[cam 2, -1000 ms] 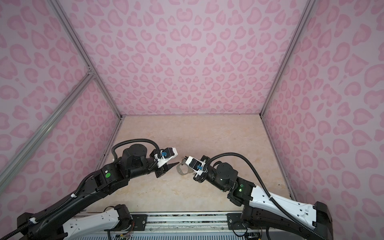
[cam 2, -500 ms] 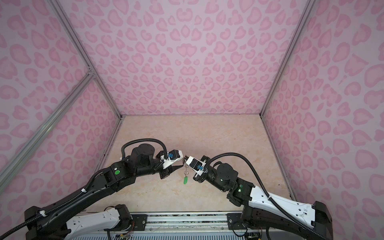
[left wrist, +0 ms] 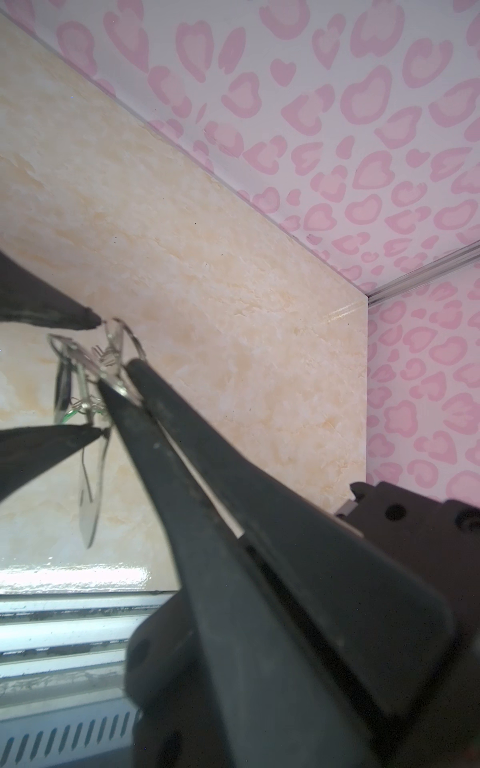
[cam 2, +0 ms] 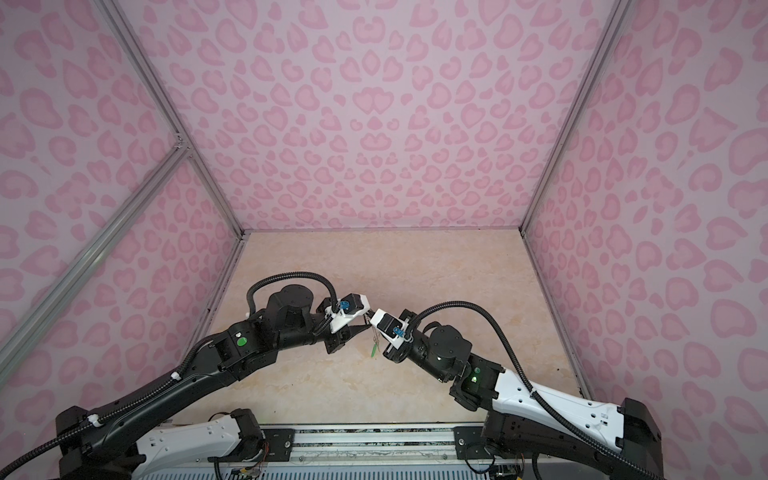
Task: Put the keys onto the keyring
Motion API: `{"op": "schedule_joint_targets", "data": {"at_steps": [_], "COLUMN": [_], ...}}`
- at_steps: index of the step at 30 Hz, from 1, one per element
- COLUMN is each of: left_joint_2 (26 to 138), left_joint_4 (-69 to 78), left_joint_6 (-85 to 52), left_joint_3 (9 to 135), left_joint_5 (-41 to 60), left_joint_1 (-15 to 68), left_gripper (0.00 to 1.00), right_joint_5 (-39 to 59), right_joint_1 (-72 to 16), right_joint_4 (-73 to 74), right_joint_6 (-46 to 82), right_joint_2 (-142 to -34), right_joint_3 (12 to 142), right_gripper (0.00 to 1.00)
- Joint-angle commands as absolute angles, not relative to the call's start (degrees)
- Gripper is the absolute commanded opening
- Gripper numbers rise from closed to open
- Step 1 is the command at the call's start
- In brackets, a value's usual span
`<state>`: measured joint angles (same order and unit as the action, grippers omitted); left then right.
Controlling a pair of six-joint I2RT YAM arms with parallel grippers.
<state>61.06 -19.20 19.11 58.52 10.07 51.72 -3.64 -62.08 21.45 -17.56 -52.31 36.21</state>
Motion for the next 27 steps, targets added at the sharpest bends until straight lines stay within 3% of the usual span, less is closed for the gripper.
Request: {"op": "schedule_joint_targets", "data": {"at_steps": [1, 14, 17, 22, 27], "left_joint_2": [61.3, 61.0, 60.7, 60.4, 59.9], "left_joint_4": [-15.8, -14.0, -13.7, -14.1, -14.9], "left_joint_6": [17.8, 15.1, 15.0, 15.8, 16.8], "left_joint_3": [58.9, 57.9, 57.8, 57.4, 56.9], "left_joint_5": [11.2, 6.0, 5.7, 7.8, 10.4], "left_joint_1": [51.7, 51.7, 51.7, 51.7, 51.7], "left_gripper": [0.41, 0.41, 0.38, 0.19, 0.09], "right_joint_5": [-4.6, -5.5, -5.5, -5.5, -5.3], "right_joint_1": [-62.1, -62.1, -62.1, -62.1, -62.1], "right_joint_4": [25.3, 26.6, 26.6, 27.1, 28.0], "right_joint_6": [-16.3, -15.4, -15.4, -15.3, -15.1], "right_joint_2": [-52.4, -51.9, -52.1, -52.5, -52.4], "right_joint_3": [36.4, 35.9, 35.9, 36.0, 35.9], "right_gripper": [0.0, 0.0, 0.0, 0.0, 0.0]}}
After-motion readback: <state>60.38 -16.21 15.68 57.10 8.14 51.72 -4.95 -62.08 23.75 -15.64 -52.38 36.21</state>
